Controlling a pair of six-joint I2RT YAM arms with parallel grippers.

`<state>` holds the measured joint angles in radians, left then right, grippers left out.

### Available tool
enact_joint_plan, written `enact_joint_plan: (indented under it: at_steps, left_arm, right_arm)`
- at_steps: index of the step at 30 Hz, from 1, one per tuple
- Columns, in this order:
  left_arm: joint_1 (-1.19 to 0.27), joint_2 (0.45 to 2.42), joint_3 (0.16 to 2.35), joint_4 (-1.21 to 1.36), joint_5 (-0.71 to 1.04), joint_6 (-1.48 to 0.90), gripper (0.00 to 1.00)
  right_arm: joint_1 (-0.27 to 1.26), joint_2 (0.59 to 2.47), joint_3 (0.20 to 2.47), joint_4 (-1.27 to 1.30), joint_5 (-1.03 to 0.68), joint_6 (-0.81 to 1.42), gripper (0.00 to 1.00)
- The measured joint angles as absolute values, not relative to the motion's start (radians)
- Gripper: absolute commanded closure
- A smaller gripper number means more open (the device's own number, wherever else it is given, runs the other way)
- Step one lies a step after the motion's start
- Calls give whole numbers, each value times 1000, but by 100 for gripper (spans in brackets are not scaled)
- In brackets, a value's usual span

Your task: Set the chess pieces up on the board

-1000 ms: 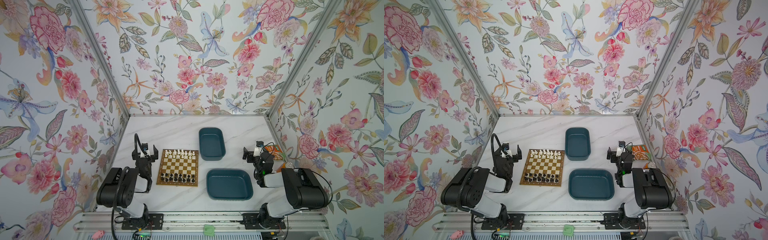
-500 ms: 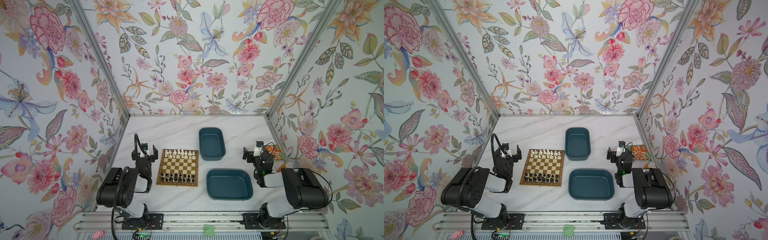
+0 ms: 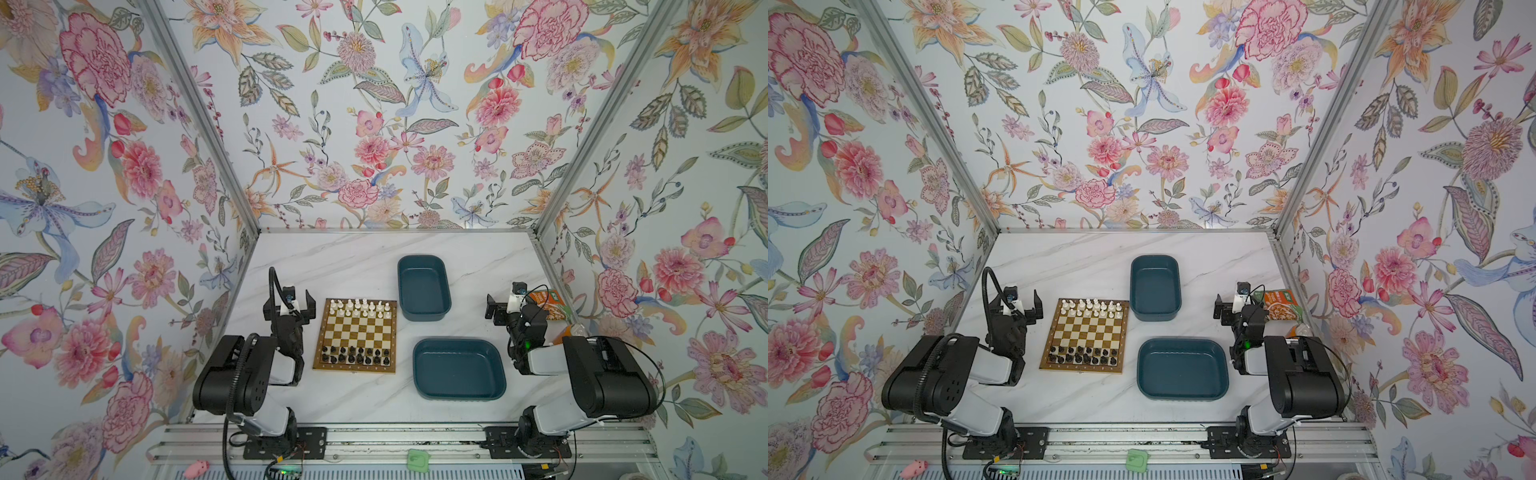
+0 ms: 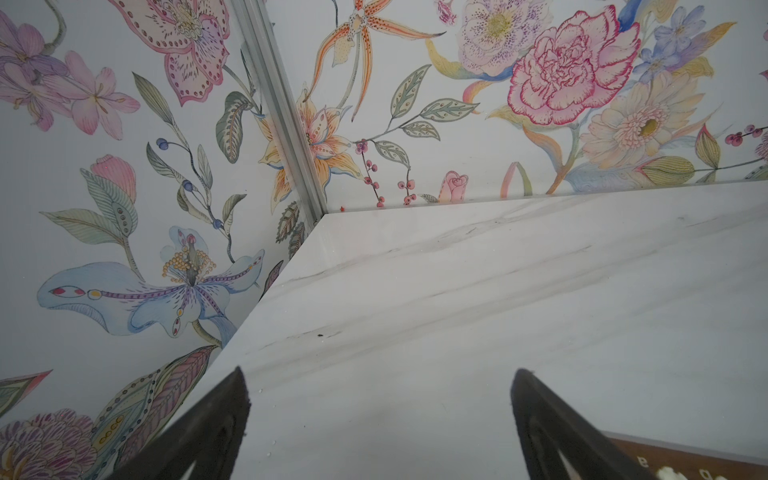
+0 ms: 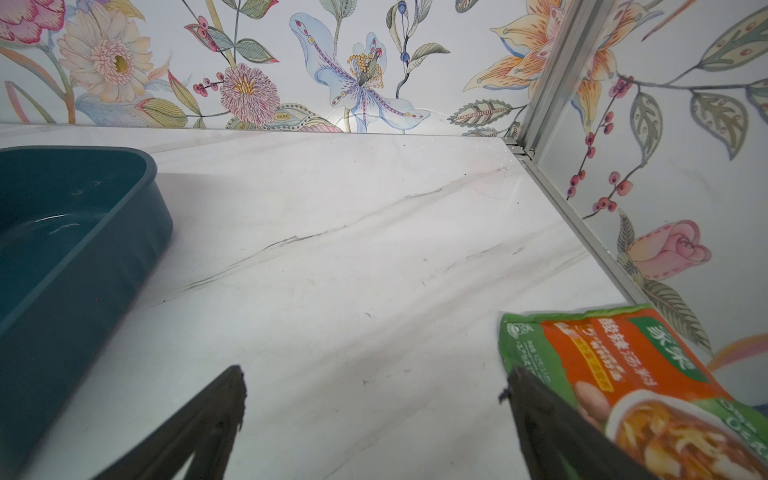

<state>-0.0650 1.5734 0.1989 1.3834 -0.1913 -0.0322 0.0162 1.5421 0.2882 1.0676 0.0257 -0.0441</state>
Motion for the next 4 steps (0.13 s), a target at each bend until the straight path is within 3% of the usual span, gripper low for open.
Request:
enact_joint_plan:
  at_steps: [4]
  left_arm:
    - [-65, 1573, 199, 1383, -191, -32, 1]
  right_arm:
    - [16, 1542, 288, 1068, 26, -44, 1]
